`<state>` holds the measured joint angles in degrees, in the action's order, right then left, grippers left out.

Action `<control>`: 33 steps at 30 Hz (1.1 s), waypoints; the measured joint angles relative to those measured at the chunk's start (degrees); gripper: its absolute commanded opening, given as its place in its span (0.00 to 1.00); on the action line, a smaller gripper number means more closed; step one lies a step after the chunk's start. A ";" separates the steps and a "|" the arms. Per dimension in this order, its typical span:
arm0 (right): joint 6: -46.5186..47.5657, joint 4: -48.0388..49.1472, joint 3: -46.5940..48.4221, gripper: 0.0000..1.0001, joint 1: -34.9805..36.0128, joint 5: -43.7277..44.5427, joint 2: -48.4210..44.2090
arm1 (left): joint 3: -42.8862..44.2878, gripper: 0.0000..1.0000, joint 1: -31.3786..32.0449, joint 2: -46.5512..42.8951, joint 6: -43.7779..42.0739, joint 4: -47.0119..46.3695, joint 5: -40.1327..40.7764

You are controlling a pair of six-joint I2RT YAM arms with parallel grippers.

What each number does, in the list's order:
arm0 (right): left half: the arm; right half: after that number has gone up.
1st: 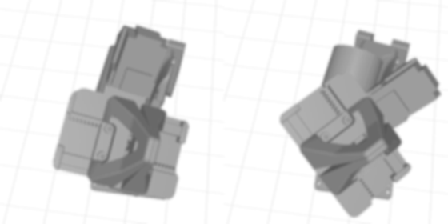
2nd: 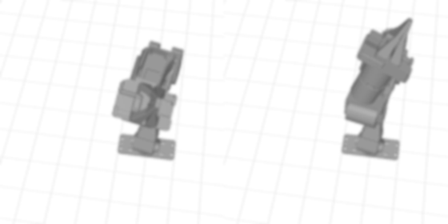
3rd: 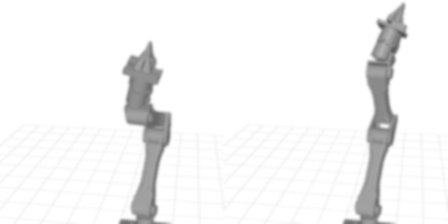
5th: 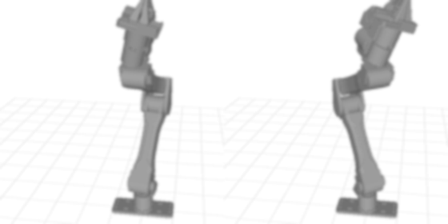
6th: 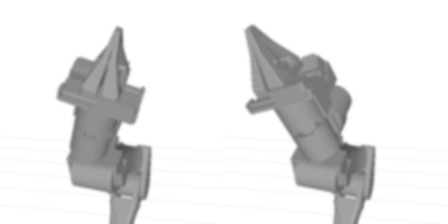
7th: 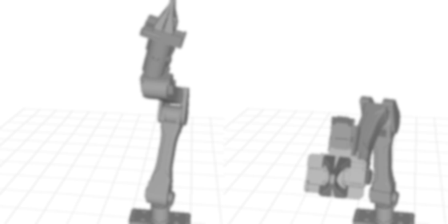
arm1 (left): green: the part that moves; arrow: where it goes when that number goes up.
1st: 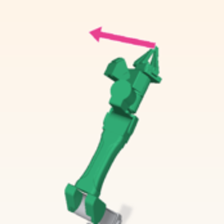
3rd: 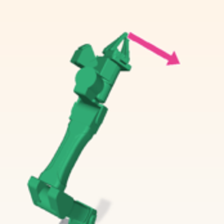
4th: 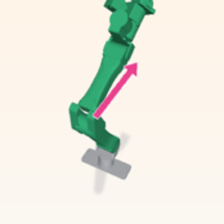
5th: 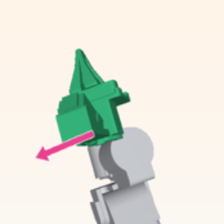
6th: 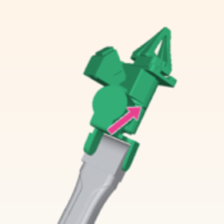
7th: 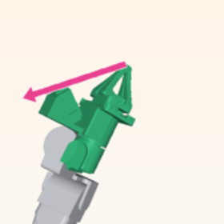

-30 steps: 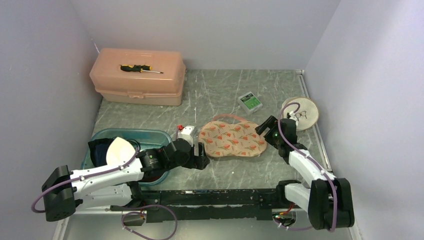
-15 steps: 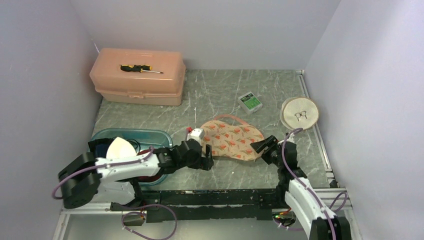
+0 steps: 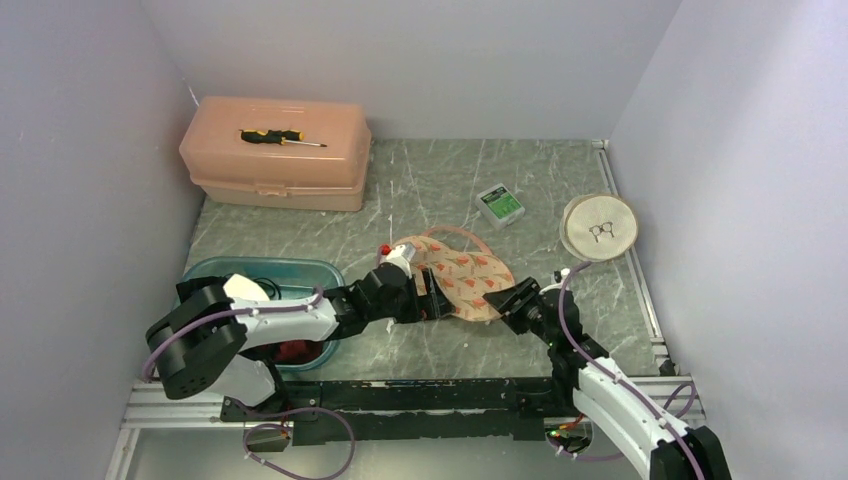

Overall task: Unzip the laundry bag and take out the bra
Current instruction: Pick up the laundry bag at the center of the board.

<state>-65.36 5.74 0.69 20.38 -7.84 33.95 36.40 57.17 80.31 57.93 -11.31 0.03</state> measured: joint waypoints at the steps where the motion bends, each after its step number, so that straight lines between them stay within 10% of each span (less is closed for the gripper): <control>1: -0.92 0.66 0.00 0.47 0.04 0.13 0.79 | -0.85 0.94 -0.04 0.70 1.79 -2.01 -0.74; 19: -12.24 3.32 0.22 0.20 0.48 -0.31 -2.16 | -8.66 0.92 -0.09 -2.14 31.30 -8.66 2.14; 33: -8.11 0.28 1.77 0.22 -2.40 -5.81 1.09 | 18.21 0.94 5.49 -3.23 -12.68 27.96 17.66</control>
<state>-73.47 6.02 2.46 17.98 -13.65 35.05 54.61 62.65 77.08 45.25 16.64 17.69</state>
